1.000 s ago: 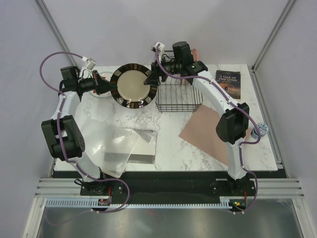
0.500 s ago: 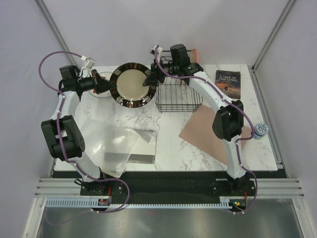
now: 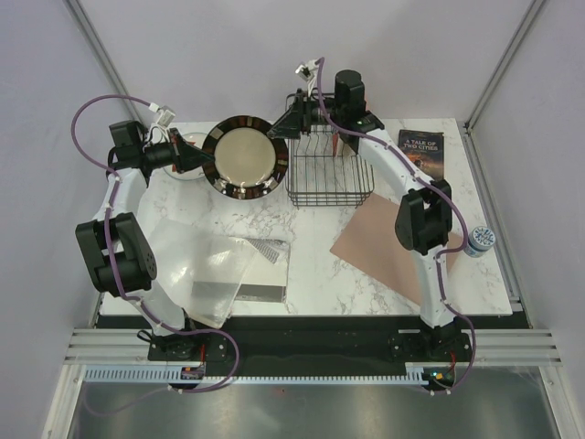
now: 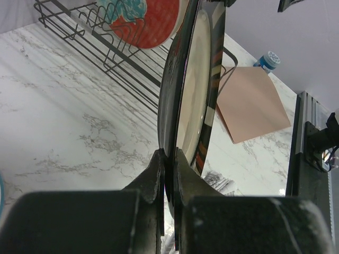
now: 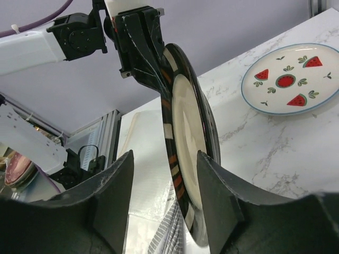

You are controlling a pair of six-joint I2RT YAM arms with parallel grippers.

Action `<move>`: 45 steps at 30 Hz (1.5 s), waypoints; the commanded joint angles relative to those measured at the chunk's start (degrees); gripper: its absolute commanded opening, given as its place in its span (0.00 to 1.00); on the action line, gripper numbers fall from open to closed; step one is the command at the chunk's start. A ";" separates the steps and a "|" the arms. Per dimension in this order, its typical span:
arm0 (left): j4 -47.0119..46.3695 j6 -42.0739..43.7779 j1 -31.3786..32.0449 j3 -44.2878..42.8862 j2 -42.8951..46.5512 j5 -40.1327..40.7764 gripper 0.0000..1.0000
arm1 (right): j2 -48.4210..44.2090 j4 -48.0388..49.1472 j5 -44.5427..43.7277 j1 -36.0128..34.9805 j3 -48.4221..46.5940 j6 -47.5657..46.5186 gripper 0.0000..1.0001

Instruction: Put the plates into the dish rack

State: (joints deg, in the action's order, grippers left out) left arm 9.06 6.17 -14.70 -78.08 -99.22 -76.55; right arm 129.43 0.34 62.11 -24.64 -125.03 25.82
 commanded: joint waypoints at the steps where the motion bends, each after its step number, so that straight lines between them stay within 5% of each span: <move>1: -3.61 -3.71 -0.07 -3.39 4.03 -12.39 0.02 | -1.98 4.32 3.89 4.16 -0.13 2.04 0.60; 23: -3.70 -8.28 0.46 -7.87 1.40 -14.06 0.02 | -1.02 4.23 9.35 0.74 0.58 0.10 0.67; 28: -3.87 -8.64 0.55 -8.40 0.61 -13.80 0.02 | -0.58 4.23 8.56 -0.05 -0.12 0.37 0.42; 31: -3.87 -8.46 0.64 -8.31 0.25 -13.53 0.02 | -0.67 4.23 8.38 -0.05 -0.12 0.63 0.37; 45: -5.10 -9.25 2.31 -9.89 -2.03 -13.01 0.02 | 0.56 3.09 4.52 -2.95 -0.39 0.28 0.47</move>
State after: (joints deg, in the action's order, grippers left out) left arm 7.92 0.93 -13.41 -83.64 -101.67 -81.84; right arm 129.49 2.24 66.22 -25.30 -123.24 26.76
